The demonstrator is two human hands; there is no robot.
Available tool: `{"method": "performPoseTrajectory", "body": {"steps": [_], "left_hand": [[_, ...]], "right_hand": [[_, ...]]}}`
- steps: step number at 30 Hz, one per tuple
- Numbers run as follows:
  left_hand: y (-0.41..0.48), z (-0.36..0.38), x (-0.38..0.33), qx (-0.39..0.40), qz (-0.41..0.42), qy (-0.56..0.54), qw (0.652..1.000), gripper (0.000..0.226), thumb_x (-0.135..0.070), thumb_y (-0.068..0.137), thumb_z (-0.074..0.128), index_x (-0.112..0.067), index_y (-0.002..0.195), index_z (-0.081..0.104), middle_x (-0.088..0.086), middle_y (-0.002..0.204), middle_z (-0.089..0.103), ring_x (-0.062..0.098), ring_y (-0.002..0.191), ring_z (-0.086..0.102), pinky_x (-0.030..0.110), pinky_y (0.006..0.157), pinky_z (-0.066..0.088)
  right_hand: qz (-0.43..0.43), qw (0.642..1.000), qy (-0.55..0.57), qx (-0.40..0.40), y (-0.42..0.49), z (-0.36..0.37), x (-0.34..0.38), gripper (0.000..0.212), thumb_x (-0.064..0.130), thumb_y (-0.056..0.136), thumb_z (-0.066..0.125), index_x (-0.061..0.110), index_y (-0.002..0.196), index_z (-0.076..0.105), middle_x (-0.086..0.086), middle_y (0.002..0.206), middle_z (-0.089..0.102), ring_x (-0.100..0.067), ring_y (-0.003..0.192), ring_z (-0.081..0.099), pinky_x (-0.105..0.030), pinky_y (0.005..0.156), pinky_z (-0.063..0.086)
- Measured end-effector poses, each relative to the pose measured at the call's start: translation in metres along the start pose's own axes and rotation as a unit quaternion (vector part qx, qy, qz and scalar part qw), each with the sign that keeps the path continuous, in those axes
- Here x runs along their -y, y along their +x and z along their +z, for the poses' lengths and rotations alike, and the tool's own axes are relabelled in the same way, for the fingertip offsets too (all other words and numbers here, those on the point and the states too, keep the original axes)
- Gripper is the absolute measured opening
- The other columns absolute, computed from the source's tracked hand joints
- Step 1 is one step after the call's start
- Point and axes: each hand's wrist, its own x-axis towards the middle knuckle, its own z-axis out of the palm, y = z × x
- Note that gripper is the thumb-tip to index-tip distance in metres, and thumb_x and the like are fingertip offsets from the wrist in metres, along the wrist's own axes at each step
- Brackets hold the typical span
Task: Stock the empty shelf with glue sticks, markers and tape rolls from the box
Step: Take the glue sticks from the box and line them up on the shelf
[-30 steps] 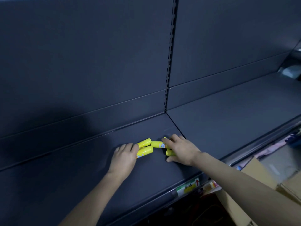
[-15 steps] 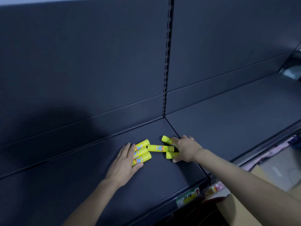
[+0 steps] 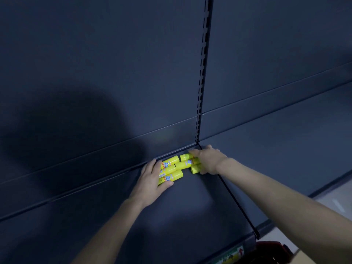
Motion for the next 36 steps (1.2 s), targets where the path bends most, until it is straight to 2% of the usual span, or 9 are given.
{"method": "performPoseTrajectory", "body": {"steps": [4, 9, 15, 22, 27, 29, 31, 32, 36], "left_hand": [[0.018, 0.002, -0.001, -0.023, 0.012, -0.011, 1.000, 0.073, -0.040, 0.087, 0.064, -0.009, 0.145, 0.032, 0.007, 0.147, 0.029, 0.022, 0.136, 0.026, 0.027, 0.111, 0.022], [0.025, 0.006, 0.001, -0.073, 0.007, 0.034, 0.997, 0.074, -0.040, 0.082, 0.070, -0.004, 0.139, 0.041, 0.012, 0.138, 0.041, 0.030, 0.126, 0.038, 0.037, 0.107, 0.033], [0.018, 0.019, -0.004, -0.121, -0.058, -0.011, 0.991, 0.069, -0.029, 0.081, 0.073, -0.003, 0.137, 0.043, 0.017, 0.141, 0.036, 0.033, 0.130, 0.032, 0.044, 0.105, 0.037], [0.025, 0.017, -0.002, -0.125, -0.019, 0.092, 0.988, 0.068, -0.026, 0.065, 0.086, -0.001, 0.120, 0.054, 0.017, 0.120, 0.054, 0.039, 0.112, 0.051, 0.061, 0.099, 0.038], [0.010, 0.012, -0.014, -0.133, 0.027, 0.067, 0.988, 0.071, -0.025, 0.064, 0.087, 0.001, 0.121, 0.056, 0.021, 0.125, 0.050, 0.039, 0.116, 0.044, 0.055, 0.100, 0.039], [0.001, 0.012, -0.024, -0.131, 0.069, 0.040, 0.988, 0.059, -0.023, 0.069, 0.084, -0.002, 0.118, 0.059, 0.018, 0.126, 0.052, 0.035, 0.117, 0.044, 0.049, 0.100, 0.042], [-0.010, 0.010, -0.040, -0.115, 0.112, 0.007, 0.987, 0.046, -0.021, 0.077, 0.077, -0.003, 0.116, 0.062, 0.012, 0.123, 0.055, 0.028, 0.116, 0.046, 0.042, 0.098, 0.044], [-0.016, 0.010, -0.048, -0.100, 0.133, -0.008, 0.986, 0.042, -0.020, 0.081, 0.073, -0.004, 0.118, 0.061, 0.009, 0.123, 0.056, 0.025, 0.116, 0.048, 0.038, 0.098, 0.044], [-0.042, 0.012, -0.075, -0.025, 0.200, -0.034, 0.979, 0.039, -0.021, 0.089, 0.063, -0.009, 0.125, 0.058, 0.003, 0.126, 0.055, 0.019, 0.119, 0.051, 0.030, 0.100, 0.040]], "right_hand": [[-0.037, 0.990, 0.089, -0.099, 0.017, 0.000, -0.002, 0.059, 0.010, 0.086, 0.061, 0.021, 0.139, 0.037, -0.018, 0.124, 0.041, -0.041, 0.112, 0.051, -0.044, 0.095, 0.047], [0.006, 0.973, 0.185, -0.140, 0.024, 0.011, -0.007, 0.060, 0.007, 0.084, 0.060, 0.008, 0.138, 0.033, -0.018, 0.128, 0.040, -0.039, 0.113, 0.050, -0.041, 0.094, 0.047], [0.016, 0.951, 0.264, -0.157, 0.028, 0.018, -0.004, 0.044, 0.002, 0.081, 0.059, 0.004, 0.123, 0.045, -0.015, 0.127, 0.048, -0.031, 0.119, 0.048, -0.028, 0.090, 0.040], [0.029, 0.934, 0.305, -0.182, 0.005, 0.023, -0.007, 0.052, -0.004, 0.075, 0.051, 0.014, 0.123, 0.043, -0.013, 0.124, 0.048, -0.032, 0.114, 0.048, -0.036, 0.090, 0.046], [0.042, 0.942, 0.268, -0.197, -0.037, 0.019, -0.015, 0.052, 0.002, 0.079, 0.057, 0.008, 0.128, 0.042, -0.014, 0.124, 0.048, -0.032, 0.114, 0.047, -0.038, 0.093, 0.044], [0.027, 0.948, 0.248, -0.200, -0.059, 0.016, -0.017, 0.030, 0.007, 0.079, 0.059, 0.006, 0.108, 0.053, -0.010, 0.103, 0.058, -0.031, 0.097, 0.052, -0.035, 0.082, 0.045], [0.011, 0.953, 0.225, -0.203, -0.087, 0.017, -0.019, 0.007, 0.011, 0.080, 0.059, 0.008, 0.085, 0.054, -0.001, 0.078, 0.056, -0.026, 0.078, 0.050, -0.033, 0.071, 0.043], [0.002, 0.953, 0.223, -0.204, -0.103, 0.019, -0.019, 0.005, 0.012, 0.083, 0.059, 0.009, 0.086, 0.057, 0.001, 0.078, 0.059, -0.024, 0.078, 0.053, -0.031, 0.072, 0.044], [0.010, 0.947, 0.225, -0.228, -0.171, 0.039, -0.020, 0.026, 0.018, 0.090, 0.060, 0.006, 0.114, 0.063, -0.006, 0.107, 0.069, -0.022, 0.100, 0.063, -0.031, 0.087, 0.047]]}}
